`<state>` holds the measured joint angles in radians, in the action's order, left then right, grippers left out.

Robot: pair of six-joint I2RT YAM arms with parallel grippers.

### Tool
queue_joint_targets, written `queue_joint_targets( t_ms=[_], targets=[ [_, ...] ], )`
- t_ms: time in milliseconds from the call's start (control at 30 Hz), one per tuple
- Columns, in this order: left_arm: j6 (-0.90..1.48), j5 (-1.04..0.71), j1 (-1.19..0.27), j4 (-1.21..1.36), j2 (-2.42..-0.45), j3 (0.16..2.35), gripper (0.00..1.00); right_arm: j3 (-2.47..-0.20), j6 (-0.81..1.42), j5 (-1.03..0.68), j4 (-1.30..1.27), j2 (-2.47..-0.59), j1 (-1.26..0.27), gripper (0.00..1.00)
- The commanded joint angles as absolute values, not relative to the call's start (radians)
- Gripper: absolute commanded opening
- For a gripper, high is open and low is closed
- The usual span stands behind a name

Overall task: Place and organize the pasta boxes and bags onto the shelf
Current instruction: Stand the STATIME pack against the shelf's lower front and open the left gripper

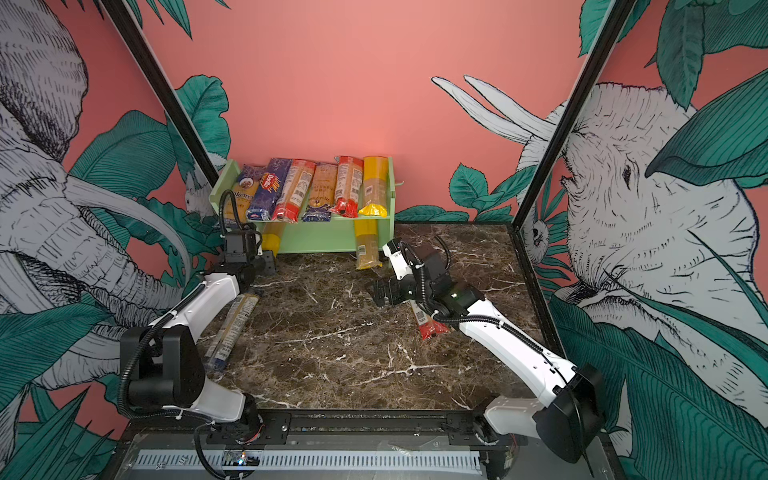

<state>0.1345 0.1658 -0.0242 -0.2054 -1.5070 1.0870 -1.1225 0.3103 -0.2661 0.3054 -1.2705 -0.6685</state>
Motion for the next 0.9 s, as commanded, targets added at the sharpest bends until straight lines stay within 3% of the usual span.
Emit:
queue_joint_targets(
  t_ms=[0,300,567,667,867],
  targets=[
    [0.138,0.243,-0.016,-0.236,-1.527,1.120,0.13,-1.141,0.307,-0.260,0.293,-1.273,-0.666,0.99],
    [0.120,0.292,-0.005,-0.236,-1.555,1.144,0.07,-1.151,0.305,-0.260,0.297,-1.284,-0.665,0.99],
    [0.101,0.309,0.018,-0.245,-1.559,1.160,0.12,-1.155,0.300,-0.259,0.303,-1.291,-0.666,0.99],
    [0.099,0.301,0.035,-0.245,-1.552,1.155,0.20,-1.153,0.298,-0.262,0.301,-1.290,-0.665,0.99],
    [0.097,0.283,0.040,-0.247,-1.546,1.160,0.56,-1.146,0.299,-0.262,0.296,-1.289,-0.663,0.99]
  ],
)
